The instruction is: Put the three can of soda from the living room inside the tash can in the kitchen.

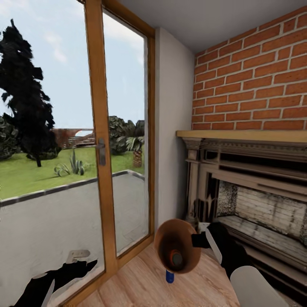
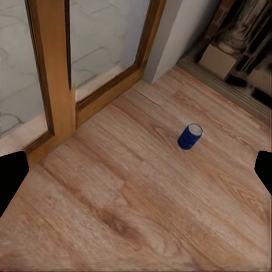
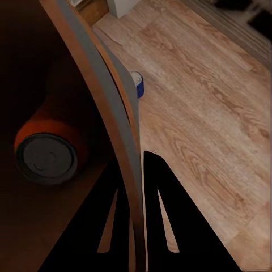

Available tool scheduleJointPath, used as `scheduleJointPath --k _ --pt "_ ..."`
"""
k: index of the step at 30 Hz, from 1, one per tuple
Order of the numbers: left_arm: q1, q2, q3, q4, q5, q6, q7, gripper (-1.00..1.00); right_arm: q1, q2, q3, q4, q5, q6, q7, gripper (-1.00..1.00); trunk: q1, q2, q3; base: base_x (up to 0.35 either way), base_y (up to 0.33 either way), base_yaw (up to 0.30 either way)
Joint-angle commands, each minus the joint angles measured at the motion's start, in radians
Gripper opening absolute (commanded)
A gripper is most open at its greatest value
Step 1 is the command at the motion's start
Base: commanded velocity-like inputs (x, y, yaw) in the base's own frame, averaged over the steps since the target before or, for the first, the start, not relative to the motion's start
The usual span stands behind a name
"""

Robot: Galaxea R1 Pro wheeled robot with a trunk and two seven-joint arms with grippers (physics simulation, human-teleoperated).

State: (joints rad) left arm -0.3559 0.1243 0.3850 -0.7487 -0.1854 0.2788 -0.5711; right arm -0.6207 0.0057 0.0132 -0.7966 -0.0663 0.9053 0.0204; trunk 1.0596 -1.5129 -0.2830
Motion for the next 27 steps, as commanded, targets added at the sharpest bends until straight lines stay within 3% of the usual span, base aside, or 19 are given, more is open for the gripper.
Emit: scheduleJointPath --k 1,6,21,27 --pt "0.0 0.0 0.0 0.0 0.0 0.0 0.0 1.0 -0.001 0.0 -0.001 -0.001 -0.016 0.0 0.004 -1.0 0.0 0.0 0.0 -0.315 0.0 -0.005" --pt "0.0 0.0 0.0 0.0 0.0 0.0 0.0 1.0 -0.001 0.002 -0.001 -0.001 -0.017 0.0 0.004 -1.0 0.0 0.0 0.0 -0.266 0.0 -0.001" --pt "0.0 0.0 0.0 0.0 -0.002 0.0 0.0 1.0 -0.001 0.004 -0.002 -0.001 -0.017 -0.017 0.013 -1.0 0.0 0.0 0.0 -0.007 0.0 -0.004" --pt "0.0 0.0 0.0 0.0 -0.003 0.0 0.0 1.0 -0.001 0.007 -0.002 -0.001 -0.017 -0.021 0.012 -1.0 0.0 0.0 0.001 0.0 0.0 -0.167"
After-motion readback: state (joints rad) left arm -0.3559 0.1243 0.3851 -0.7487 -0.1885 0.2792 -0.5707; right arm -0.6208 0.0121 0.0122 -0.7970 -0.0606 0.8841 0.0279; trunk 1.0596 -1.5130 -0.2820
